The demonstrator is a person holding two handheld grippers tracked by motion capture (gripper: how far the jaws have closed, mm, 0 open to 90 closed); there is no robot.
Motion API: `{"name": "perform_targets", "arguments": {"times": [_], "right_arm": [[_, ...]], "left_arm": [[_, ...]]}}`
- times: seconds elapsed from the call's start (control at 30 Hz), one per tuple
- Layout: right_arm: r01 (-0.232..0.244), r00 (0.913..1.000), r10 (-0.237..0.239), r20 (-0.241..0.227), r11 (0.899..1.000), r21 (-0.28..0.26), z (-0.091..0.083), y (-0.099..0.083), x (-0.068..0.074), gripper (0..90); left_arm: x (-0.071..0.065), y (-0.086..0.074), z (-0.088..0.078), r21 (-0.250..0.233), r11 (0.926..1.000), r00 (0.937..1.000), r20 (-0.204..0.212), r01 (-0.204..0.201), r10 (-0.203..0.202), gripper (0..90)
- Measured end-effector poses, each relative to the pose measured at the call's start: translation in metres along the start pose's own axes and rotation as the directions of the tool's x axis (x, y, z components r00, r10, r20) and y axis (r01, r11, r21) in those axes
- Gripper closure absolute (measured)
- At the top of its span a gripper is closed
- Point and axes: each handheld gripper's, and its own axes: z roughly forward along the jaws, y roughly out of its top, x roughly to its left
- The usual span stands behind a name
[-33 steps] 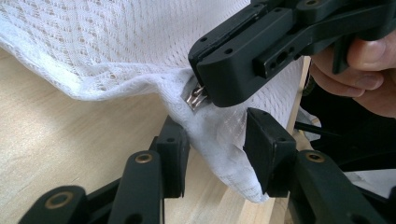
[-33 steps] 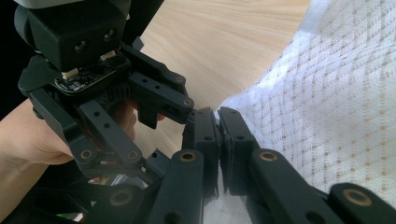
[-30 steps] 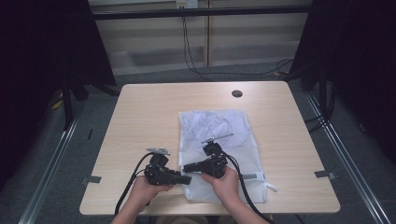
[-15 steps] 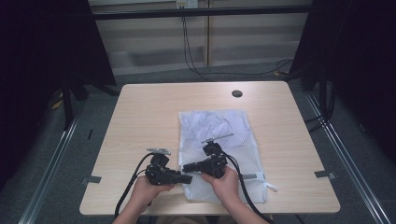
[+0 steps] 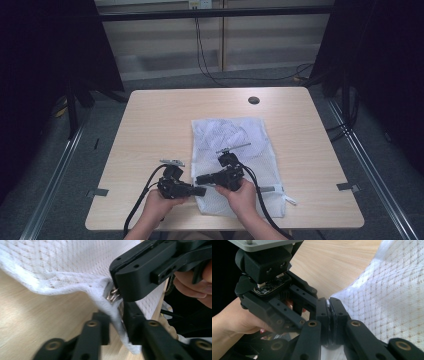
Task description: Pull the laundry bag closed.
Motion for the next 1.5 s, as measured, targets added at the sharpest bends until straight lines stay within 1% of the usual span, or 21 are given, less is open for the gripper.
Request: {"name": "perform_targets", "arguments": {"times": [0.03,0.07,0.2,0.33,0.47,0.6,0.63,0.7,0.73,0.77,0.83,0.9,0.93,1.0,1.1,1.13,1.17,1.23,1.4,1.47,1.5], "right_arm": [[0.0,1.0,0.0,-0.001,1.0,0.0,0.0,0.0,0.0,86.1],[0.005,1.0,-0.005,0.0,1.0,-0.003,0.0,0.0,0.0,86.1],[0.009,0.9999,-0.009,0.007,1.0,0.004,-0.001,0.0,0.0,86.3],[0.015,0.9998,-0.015,0.015,1.0,0.004,-0.002,0.0,0.0,86.6],[0.034,0.9987,-0.035,0.037,0.999,0.016,-0.003,-0.001,0.0,86.7],[0.024,0.9992,-0.025,0.031,1.0,0.02,-0.005,-0.001,-0.002,86.7],[0.027,0.9988,-0.028,0.041,0.999,0.018,-0.006,-0.001,-0.002,86.8],[0.024,0.9987,-0.025,0.044,1.0,0.016,-0.008,-0.002,-0.004,86.8],[0.016,0.999,-0.017,0.041,1.0,0.017,-0.01,-0.002,-0.006,86.8],[0.016,0.9989,-0.017,0.044,1.0,0.019,-0.011,-0.002,-0.006,86.8],[0.017,0.999,-0.017,0.042,1.0,0.016,-0.012,-0.003,-0.007,86.8],[0.013,0.9989,-0.014,0.045,1.0,0.018,-0.012,-0.003,-0.007,86.8],[0.022,0.9989,-0.023,0.041,1.0,0.016,-0.012,-0.003,-0.008,86.8],[0.013,0.9991,-0.014,0.041,1.0,0.019,-0.013,-0.004,-0.008,86.8],[0.017,0.9991,-0.017,0.04,1.0,0.019,-0.014,-0.004,-0.008,86.7],[0.018,0.9989,-0.019,0.043,1.0,0.02,-0.015,-0.004,-0.008,86.8],[0.02,0.9988,-0.021,0.045,1.0,0.02,-0.015,-0.004,-0.008,86.8],[0.019,0.999,-0.02,0.04,1.0,0.019,-0.016,-0.005,-0.009,86.8],[0.021,0.9989,-0.021,0.042,1.0,0.017,-0.017,-0.005,-0.009,86.8],[0.025,0.9988,-0.026,0.042,1.0,0.016,-0.017,-0.005,-0.009,86.8],[0.026,0.9988,-0.027,0.042,1.0,0.016,-0.017,-0.005,-0.009,86.8]], "left_arm": [[0.0,0.0,-0.001,0.001,1.0,0.9999,-0.012,-0.006,0.006,85.0],[0.0,0.0,-0.001,-0.001,1.0,0.9999,-0.014,0.003,-0.003,86.8],[-0.001,0.0,-0.001,-0.003,0.9997,0.9996,-0.011,0.026,-0.026,87.7],[0.0,0.0,-0.001,-0.008,0.9997,0.9997,-0.012,0.023,-0.023,88.1],[0.0,0.0,-0.002,-0.002,0.9997,0.9997,-0.005,0.022,-0.022,88.3],[0.0,0.0,-0.002,-0.009,0.9996,0.9996,-0.008,0.028,-0.028,88.4],[-0.001,0.0,-0.002,-0.015,0.9991,0.9992,-0.013,0.038,-0.038,88.4],[0.001,-0.002,-0.004,-0.031,0.9978,0.9983,0.007,0.059,-0.059,88.4],[0.003,-0.002,-0.004,-0.024,0.9985,0.9987,0.009,0.049,-0.049,88.4],[0.003,-0.002,-0.004,-0.024,0.9985,0.9988,0.003,0.049,-0.049,88.4],[0.002,-0.002,-0.004,-0.031,0.998,0.9985,0.008,0.055,-0.055,88.4],[0.003,-0.002,-0.004,-0.03,0.9984,0.9988,0.011,0.048,-0.047,88.4],[0.001,-0.002,-0.003,-0.034,0.9979,0.9985,0.003,0.055,-0.055,88.4],[0.001,-0.002,-0.003,-0.035,0.9974,0.998,0.007,0.064,-0.063,88.4],[0.001,-0.002,-0.003,-0.031,0.998,0.9984,0.01,0.056,-0.055,88.3],[0.0,-0.002,-0.003,-0.032,0.9979,0.9984,0.005,0.056,-0.056,88.4],[0.001,-0.002,-0.004,-0.033,0.9984,0.9989,-0.003,0.047,-0.047,88.4],[0.001,-0.001,-0.003,-0.031,0.9987,0.9992,0.001,0.041,-0.041,88.4],[-0.001,-0.001,-0.004,-0.03,0.9991,0.9995,-0.013,0.03,-0.03,88.4],[-0.003,-0.001,-0.003,-0.031,0.9983,0.9988,-0.01,0.048,-0.049,88.4],[-0.002,-0.001,-0.004,-0.033,0.999,0.9994,-0.017,0.031,-0.032,88.3]]}}
